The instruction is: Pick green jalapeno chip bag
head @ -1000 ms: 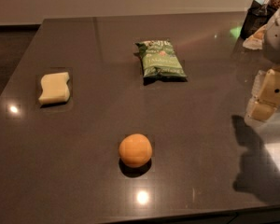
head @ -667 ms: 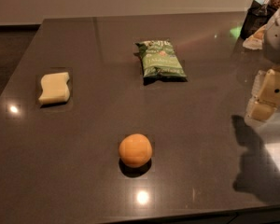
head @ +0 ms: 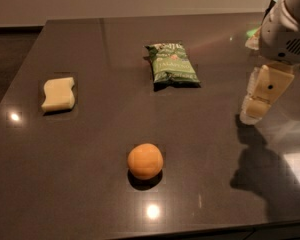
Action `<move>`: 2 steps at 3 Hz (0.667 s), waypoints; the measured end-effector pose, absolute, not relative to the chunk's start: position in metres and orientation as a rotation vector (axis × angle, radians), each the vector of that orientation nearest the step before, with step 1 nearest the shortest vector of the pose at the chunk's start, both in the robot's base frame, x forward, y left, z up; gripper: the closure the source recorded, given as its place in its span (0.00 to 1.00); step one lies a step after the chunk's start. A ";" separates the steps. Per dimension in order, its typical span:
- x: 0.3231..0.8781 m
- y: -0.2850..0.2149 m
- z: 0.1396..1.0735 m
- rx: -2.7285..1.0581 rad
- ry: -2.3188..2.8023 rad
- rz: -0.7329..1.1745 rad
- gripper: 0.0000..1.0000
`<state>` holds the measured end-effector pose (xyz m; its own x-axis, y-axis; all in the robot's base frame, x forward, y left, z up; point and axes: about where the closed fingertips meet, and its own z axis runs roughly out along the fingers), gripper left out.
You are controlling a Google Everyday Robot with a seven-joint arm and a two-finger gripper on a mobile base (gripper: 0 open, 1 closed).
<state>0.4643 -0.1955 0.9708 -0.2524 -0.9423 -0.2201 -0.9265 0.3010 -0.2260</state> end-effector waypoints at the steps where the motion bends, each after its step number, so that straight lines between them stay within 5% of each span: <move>1: 0.494 -0.184 0.958 -1.615 2.298 -0.052 0.00; 2: 0.533 -0.172 0.943 -1.521 2.326 -0.024 0.00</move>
Offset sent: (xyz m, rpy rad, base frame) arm 0.1191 0.0366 -0.0478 0.1288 -0.0168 -0.1933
